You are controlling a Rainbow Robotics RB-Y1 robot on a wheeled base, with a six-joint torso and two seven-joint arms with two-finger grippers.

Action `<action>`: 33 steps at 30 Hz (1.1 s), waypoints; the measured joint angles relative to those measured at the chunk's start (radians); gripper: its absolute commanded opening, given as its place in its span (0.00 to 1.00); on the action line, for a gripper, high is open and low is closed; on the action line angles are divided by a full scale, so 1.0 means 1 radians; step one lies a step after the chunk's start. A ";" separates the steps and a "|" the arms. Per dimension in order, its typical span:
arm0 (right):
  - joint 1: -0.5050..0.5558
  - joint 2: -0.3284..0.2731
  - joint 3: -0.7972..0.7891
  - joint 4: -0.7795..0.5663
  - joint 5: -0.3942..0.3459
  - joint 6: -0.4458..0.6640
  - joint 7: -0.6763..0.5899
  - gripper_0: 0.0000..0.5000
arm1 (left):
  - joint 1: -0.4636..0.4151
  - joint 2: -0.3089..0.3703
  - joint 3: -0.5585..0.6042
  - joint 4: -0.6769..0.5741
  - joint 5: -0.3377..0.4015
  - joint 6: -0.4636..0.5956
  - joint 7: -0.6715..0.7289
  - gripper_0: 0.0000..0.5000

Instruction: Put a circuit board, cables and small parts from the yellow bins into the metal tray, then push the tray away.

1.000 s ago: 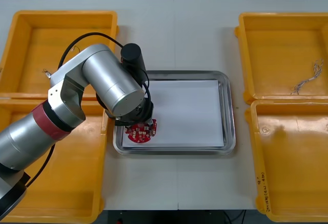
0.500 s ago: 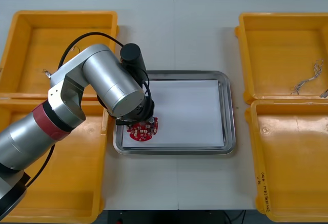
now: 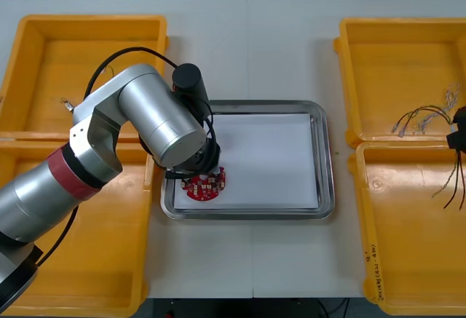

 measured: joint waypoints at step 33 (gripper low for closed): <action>-0.368 -0.005 0.509 -0.016 0.073 -0.069 0.209 0.00 | -0.030 0.053 0.379 -0.135 0.157 0.284 -0.026 1.00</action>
